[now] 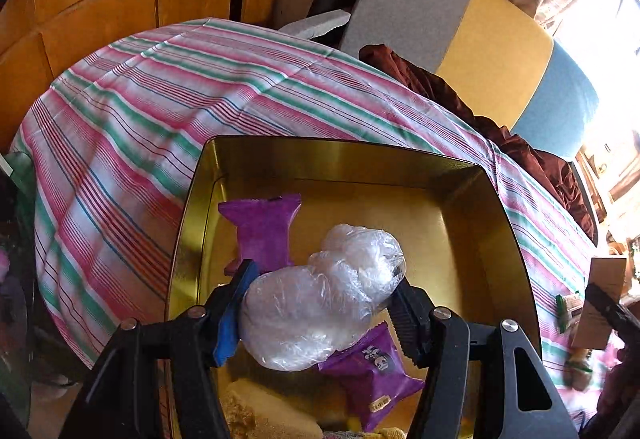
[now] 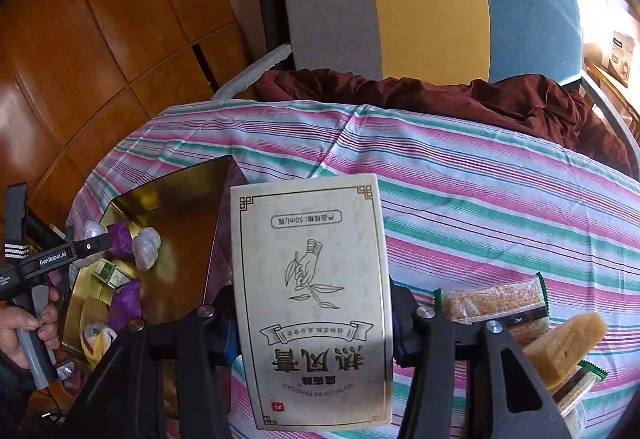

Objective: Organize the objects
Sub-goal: 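Carry the plastic bag into the tray with the left gripper while the right holds the white box, then lower the white printed box into the tray with the right gripper and release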

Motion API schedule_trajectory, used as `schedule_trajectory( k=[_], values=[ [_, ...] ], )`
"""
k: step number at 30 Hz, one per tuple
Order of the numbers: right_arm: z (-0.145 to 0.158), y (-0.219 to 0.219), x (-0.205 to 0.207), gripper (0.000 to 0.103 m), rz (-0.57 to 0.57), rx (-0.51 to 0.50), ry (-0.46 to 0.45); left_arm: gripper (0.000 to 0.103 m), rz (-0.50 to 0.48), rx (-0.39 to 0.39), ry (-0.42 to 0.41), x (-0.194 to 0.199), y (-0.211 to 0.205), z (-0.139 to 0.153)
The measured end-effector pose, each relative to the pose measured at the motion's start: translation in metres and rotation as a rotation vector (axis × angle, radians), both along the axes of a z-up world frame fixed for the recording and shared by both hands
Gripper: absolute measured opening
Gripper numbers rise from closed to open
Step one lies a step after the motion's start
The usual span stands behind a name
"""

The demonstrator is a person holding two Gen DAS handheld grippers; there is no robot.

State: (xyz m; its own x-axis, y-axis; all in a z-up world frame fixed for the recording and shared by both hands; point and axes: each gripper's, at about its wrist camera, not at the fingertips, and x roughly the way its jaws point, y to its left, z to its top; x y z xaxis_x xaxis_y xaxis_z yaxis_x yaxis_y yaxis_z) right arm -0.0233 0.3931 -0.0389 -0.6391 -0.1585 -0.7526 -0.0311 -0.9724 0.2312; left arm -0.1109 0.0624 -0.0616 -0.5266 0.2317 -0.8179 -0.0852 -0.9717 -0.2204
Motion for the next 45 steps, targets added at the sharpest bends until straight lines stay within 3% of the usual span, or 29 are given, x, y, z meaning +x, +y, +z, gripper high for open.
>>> schedule_trajectory(
  k=[10, 15, 23, 27, 36, 45],
  values=[
    [-0.021, -0.011, -0.008, 0.053, 0.024, 0.056, -0.088, 0.063, 0.049, -0.003, -0.047, -0.031, -0.001, -0.017],
    [-0.029, -0.010, -0.010, 0.053, 0.025, 0.065, -0.119, 0.065, 0.077, -0.069, -0.055, -0.044, -0.002, -0.029],
    [-0.042, -0.010, -0.014, 0.053, 0.022, 0.087, -0.164, 0.079, 0.051, -0.113, -0.038, -0.043, 0.001, -0.032],
    [-0.048, -0.010, -0.015, 0.053, 0.022, 0.102, -0.185, 0.080, 0.067, -0.093, -0.035, -0.040, -0.004, -0.029],
    [-0.065, -0.009, -0.019, 0.053, 0.000, 0.156, -0.249, 0.082, 0.038, -0.142, 0.081, -0.010, -0.008, -0.004],
    [-0.059, -0.004, -0.018, 0.052, -0.037, 0.150, -0.232, 0.082, 0.006, -0.180, 0.198, 0.028, -0.015, 0.029]
  ],
)
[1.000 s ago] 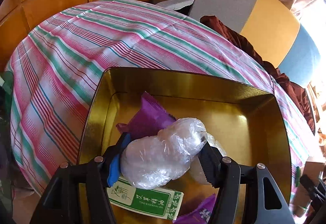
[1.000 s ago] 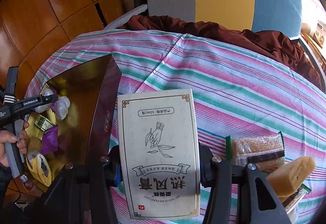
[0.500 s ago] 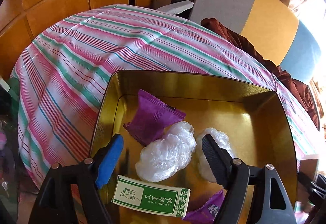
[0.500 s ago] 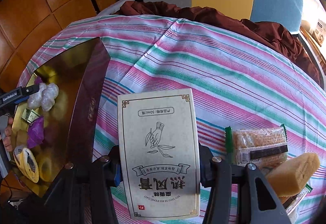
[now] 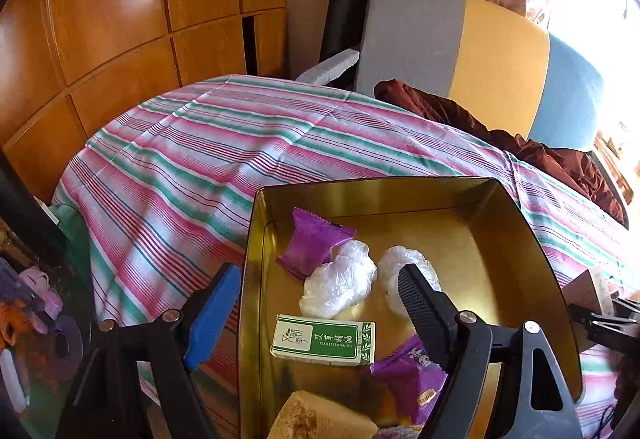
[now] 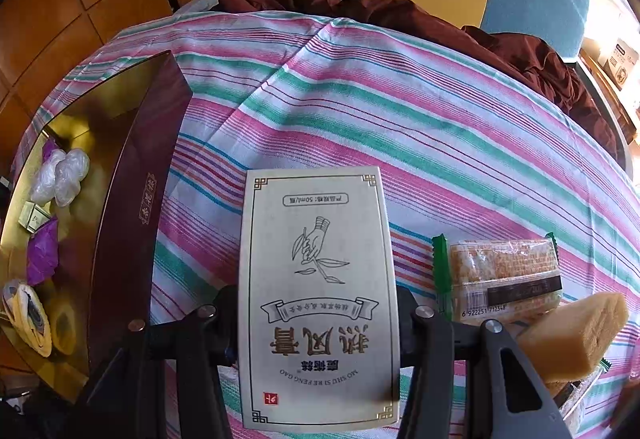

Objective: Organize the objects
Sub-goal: 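Lower the white printed box into the tray with the right gripper and release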

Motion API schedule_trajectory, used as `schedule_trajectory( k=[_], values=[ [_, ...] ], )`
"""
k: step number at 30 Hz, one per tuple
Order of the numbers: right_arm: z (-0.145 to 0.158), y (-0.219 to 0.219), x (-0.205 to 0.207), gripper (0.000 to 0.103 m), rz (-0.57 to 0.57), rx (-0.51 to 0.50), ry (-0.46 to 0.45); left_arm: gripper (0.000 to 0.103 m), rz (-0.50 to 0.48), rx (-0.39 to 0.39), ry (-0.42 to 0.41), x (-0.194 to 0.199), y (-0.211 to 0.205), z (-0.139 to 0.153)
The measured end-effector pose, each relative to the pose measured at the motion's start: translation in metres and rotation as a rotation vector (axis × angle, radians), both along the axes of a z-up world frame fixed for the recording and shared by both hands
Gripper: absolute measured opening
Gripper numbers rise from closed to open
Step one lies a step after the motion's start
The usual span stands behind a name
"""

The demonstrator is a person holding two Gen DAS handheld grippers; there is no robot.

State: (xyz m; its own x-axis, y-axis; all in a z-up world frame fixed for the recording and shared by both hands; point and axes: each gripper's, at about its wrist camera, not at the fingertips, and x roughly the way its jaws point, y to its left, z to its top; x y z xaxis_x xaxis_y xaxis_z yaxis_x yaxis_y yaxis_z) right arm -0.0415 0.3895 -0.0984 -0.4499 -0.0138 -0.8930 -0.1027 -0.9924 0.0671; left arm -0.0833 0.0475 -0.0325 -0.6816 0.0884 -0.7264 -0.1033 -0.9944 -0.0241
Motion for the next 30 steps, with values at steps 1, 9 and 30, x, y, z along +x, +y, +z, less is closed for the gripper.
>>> schedule_trajectory(
  k=[1, 9, 30],
  values=[
    [0.005, 0.003, 0.000, 0.052, -0.015, -0.010, 0.012, 0.082, -0.005, 0.000, 0.006, 0.003, -0.001, 0.002],
    [0.049, -0.020, -0.002, 0.052, -0.029, -0.044, 0.115, 0.082, -0.013, 0.013, 0.010, 0.018, -0.016, 0.002],
    [0.032, -0.152, -0.078, 0.052, 0.134, -0.048, 0.015, 0.083, 0.015, 0.072, -0.001, 0.033, -0.049, -0.008]
  ],
)
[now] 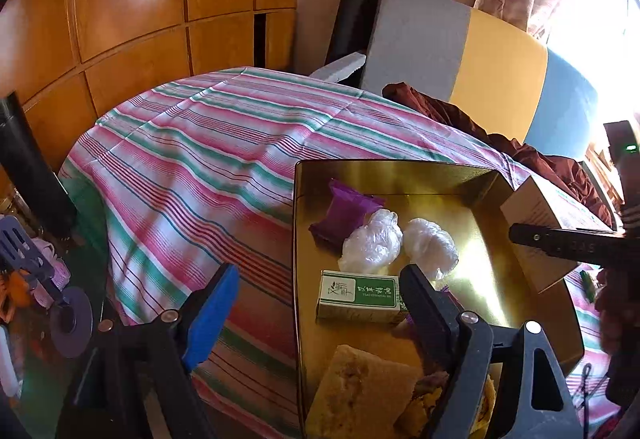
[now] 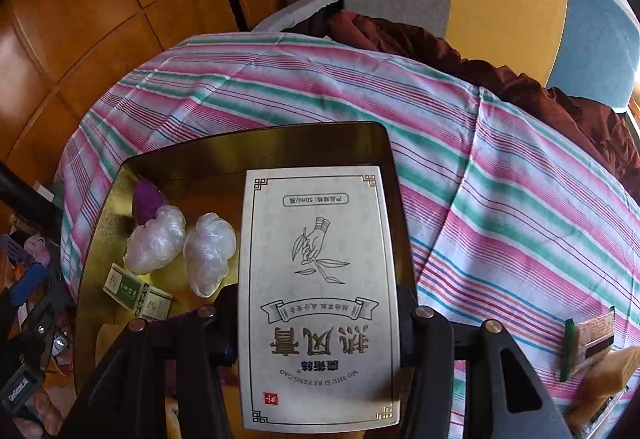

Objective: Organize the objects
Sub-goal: 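Lower the white printed box into the tray with the right gripper and release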

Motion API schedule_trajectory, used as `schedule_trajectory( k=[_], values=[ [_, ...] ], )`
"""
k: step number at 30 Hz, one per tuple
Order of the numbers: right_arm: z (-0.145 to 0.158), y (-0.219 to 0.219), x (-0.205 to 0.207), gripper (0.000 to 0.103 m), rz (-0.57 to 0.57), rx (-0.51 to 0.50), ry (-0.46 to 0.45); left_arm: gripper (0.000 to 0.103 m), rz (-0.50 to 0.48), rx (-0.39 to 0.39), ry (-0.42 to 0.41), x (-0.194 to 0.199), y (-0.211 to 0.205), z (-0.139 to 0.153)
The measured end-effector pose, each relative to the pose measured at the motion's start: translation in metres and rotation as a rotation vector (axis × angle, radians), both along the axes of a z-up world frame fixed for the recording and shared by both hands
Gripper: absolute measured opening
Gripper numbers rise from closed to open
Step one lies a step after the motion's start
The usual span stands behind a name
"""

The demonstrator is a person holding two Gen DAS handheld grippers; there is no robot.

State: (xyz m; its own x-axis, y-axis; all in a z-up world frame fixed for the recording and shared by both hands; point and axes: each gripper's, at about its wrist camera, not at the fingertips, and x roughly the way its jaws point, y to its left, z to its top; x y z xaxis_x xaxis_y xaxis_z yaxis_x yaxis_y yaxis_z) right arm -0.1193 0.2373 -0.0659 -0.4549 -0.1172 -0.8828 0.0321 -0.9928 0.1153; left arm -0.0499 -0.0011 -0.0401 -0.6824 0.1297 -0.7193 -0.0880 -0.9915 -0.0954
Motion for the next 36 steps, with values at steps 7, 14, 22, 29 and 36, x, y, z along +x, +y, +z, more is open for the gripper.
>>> schedule_trajectory(
  k=[7, 14, 22, 29, 36],
  values=[
    [-0.023, -0.025, -0.021, 0.052, 0.014, 0.029, -0.051, 0.084, 0.019, 0.026, -0.011, 0.000, -0.011, -0.003],
    [-0.039, -0.046, -0.030, 0.055, 0.051, -0.107, -0.098, 0.084, 0.026, 0.036, -0.020, 0.000, -0.017, -0.006],
    [-0.028, -0.059, -0.023, 0.075, 0.094, -0.159, -0.061, 0.085, 0.022, 0.027, -0.016, 0.002, -0.014, -0.006],
    [-0.003, -0.057, -0.009, 0.083, 0.088, -0.060, 0.029, 0.086, 0.017, 0.021, -0.012, 0.004, -0.011, -0.005],
    [0.016, -0.053, 0.012, 0.085, 0.077, 0.068, 0.127, 0.088, 0.015, 0.014, 0.000, 0.008, -0.008, -0.001]
  ],
)
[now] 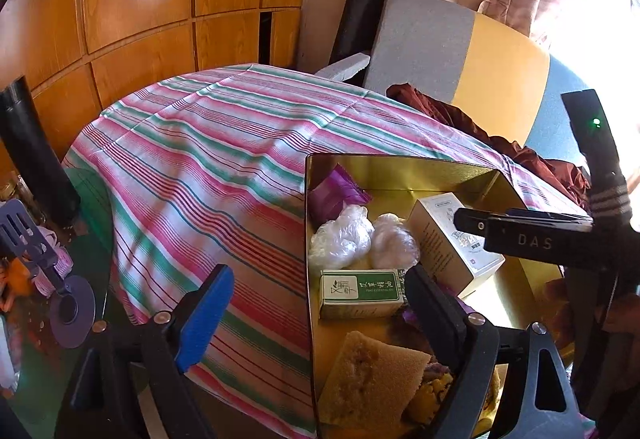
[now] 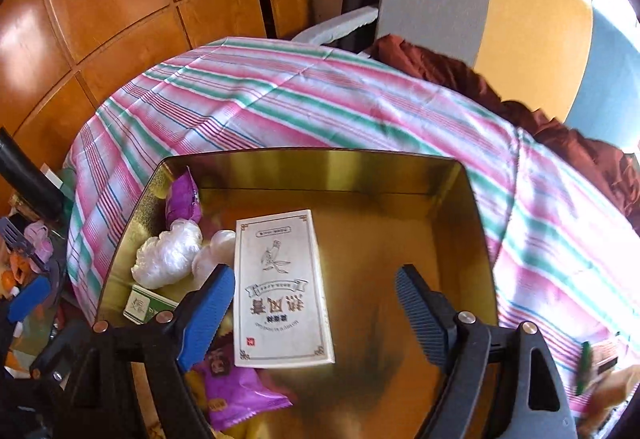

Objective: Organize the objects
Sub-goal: 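Lower the white printed box into the tray with the right gripper and release, then reach the left gripper to the cracker packet and grasp it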

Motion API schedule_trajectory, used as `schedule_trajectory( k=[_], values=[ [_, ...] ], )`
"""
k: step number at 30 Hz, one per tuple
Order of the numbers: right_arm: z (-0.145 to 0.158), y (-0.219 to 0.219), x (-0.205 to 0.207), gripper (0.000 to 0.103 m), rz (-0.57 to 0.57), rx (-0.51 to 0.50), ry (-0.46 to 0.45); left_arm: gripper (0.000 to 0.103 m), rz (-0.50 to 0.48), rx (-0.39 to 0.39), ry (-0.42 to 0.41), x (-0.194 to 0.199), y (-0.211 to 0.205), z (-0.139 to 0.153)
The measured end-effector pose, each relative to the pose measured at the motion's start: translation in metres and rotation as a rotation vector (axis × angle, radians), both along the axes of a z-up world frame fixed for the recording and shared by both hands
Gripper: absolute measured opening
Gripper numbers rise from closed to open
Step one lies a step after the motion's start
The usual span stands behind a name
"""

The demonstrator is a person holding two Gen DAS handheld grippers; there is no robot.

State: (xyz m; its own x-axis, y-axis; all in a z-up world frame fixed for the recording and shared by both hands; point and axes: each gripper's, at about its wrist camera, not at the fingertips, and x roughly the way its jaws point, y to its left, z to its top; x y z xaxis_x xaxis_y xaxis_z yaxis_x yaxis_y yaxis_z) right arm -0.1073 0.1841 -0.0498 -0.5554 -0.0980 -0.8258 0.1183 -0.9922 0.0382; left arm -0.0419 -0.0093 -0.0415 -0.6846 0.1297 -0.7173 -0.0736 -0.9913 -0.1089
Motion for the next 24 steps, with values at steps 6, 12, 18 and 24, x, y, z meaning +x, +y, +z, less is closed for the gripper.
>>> schedule_trajectory(
  k=[6, 12, 18, 24],
  values=[
    [0.015, 0.015, 0.026, 0.093, -0.031, 0.090, 0.078, 0.088, 0.000, -0.008, 0.007, 0.003, 0.001, 0.003],
    [0.028, 0.061, 0.049, 0.093, -0.104, 0.109, 0.107, 0.089, -0.006, -0.019, 0.011, 0.004, 0.004, 0.004],
    [0.038, 0.112, 0.070, 0.093, -0.182, 0.130, 0.119, 0.089, -0.027, -0.032, 0.014, 0.006, 0.013, 0.006],
    [0.047, 0.175, 0.091, 0.093, -0.300, 0.156, 0.131, 0.089, -0.057, -0.046, 0.024, 0.008, 0.024, 0.010]
  ],
)
